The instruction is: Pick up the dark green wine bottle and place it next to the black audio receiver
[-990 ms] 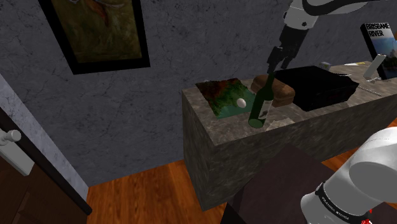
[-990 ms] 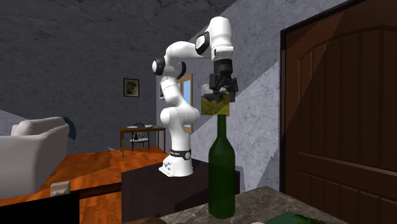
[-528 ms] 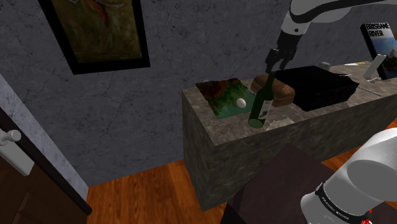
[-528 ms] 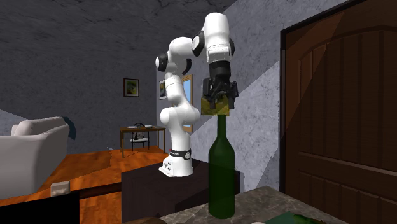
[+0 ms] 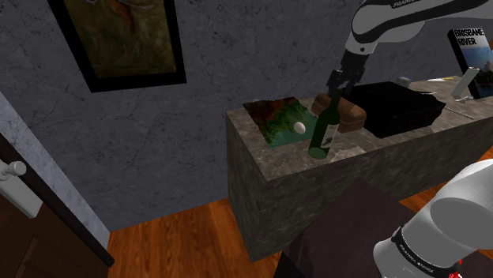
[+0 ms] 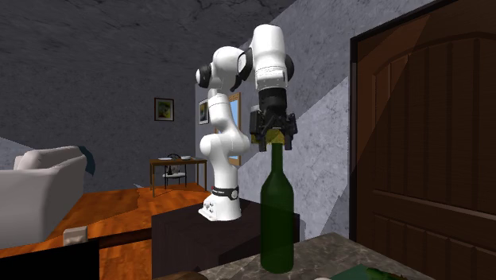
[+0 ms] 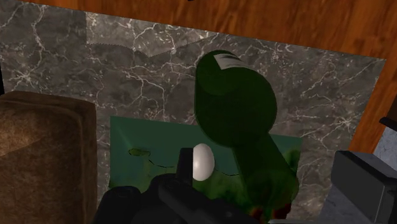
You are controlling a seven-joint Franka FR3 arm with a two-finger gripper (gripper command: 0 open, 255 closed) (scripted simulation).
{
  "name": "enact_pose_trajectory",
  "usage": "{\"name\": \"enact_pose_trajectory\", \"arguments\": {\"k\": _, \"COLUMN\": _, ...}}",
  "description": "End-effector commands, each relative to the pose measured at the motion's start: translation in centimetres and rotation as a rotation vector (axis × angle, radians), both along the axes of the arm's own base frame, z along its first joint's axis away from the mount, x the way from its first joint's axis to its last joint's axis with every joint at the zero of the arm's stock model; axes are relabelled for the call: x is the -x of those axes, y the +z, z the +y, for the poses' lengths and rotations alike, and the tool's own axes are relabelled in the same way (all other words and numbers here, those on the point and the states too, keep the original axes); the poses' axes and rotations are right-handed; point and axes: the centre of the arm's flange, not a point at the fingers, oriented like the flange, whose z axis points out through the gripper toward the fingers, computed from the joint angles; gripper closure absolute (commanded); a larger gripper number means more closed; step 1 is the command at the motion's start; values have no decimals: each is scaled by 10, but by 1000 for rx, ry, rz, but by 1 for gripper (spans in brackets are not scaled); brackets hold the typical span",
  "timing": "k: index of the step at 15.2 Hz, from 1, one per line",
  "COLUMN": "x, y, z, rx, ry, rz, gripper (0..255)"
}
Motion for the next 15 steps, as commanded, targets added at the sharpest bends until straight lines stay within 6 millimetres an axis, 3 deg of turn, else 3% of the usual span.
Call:
{"name": "enact_pose_trajectory", "arguments": {"k": 1, "x": -1, "y": -13, "z": 0, "rx": 0, "ry": 0, "rz": 0, "gripper": 0}}
{"name": "enact_pose_trajectory", "arguments": {"k": 9, "x": -1, "y": -13, "z": 0, "rx": 0, "ry": 0, "rz": 0, "gripper": 0}}
{"name": "enact_pose_trajectory", "arguments": {"k": 10, "x": -1, "y": -13, "z": 0, "rx": 0, "ry": 0, "rz": 0, "gripper": 255}}
{"name": "enact_pose_trajectory", "arguments": {"k": 15, "x": -1, "y": -13, "z": 0, "rx": 0, "ry": 0, "rz": 0, "gripper": 255}}
